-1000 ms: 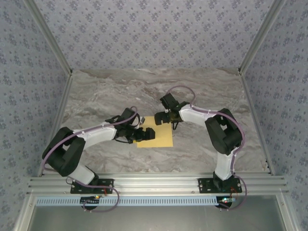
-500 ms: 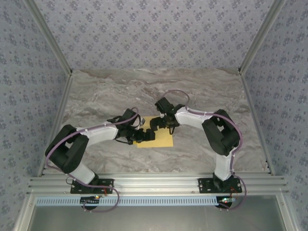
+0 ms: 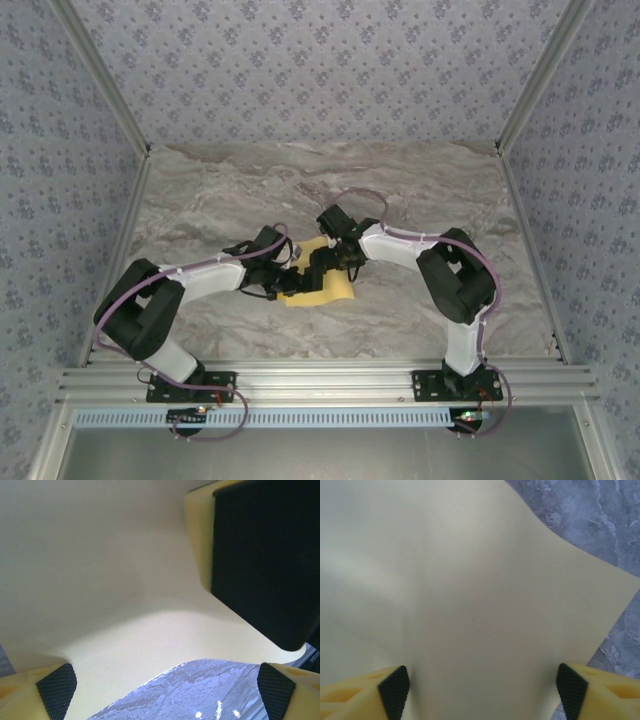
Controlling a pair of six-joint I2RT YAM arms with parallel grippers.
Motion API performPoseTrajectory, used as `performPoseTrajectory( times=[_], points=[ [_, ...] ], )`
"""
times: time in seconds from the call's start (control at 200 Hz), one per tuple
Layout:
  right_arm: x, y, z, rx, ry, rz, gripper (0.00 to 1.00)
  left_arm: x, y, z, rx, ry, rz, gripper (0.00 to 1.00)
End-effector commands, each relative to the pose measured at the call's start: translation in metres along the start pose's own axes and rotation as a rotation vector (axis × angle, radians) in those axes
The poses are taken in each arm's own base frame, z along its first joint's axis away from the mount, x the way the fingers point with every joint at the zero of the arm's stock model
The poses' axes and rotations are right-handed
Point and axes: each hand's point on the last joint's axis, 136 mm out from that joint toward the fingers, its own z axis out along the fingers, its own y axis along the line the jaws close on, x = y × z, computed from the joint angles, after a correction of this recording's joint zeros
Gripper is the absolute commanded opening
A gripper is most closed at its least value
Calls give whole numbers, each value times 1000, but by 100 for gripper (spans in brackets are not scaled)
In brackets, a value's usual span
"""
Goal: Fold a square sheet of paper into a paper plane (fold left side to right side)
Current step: Pick up the square sheet of paper from the center of the table.
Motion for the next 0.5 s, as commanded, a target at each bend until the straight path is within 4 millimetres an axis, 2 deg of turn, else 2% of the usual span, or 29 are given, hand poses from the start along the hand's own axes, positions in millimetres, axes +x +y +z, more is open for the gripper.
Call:
performPoseTrajectory(
  times=[0.0, 0.105, 0.18, 0.24, 0.25, 0.27, 0.495],
  points=[
    [15, 4, 8, -10, 76, -7, 71, -7, -2, -4, -10, -44, 20, 98],
    [14, 4, 5, -40, 81, -12, 56, -19, -8, -18, 21, -94, 24, 98],
    [10, 6, 0, -90, 64, 15, 46, -32, -9, -36, 50, -147, 17, 98],
    [-1, 9, -8, -143, 22, 38, 41, -42, -8, -53, 72, -194, 10, 98],
    [7, 6, -6, -145, 37, 43, 41, -43, -8, -55, 76, -202, 8, 98],
    [7, 6, -7, -163, 30, 48, 39, -47, -8, -61, 87, -217, 4, 98],
    [-16, 19, -43, -394, -98, 74, 25, -70, 8, -115, 191, -343, -59, 98]
  ],
)
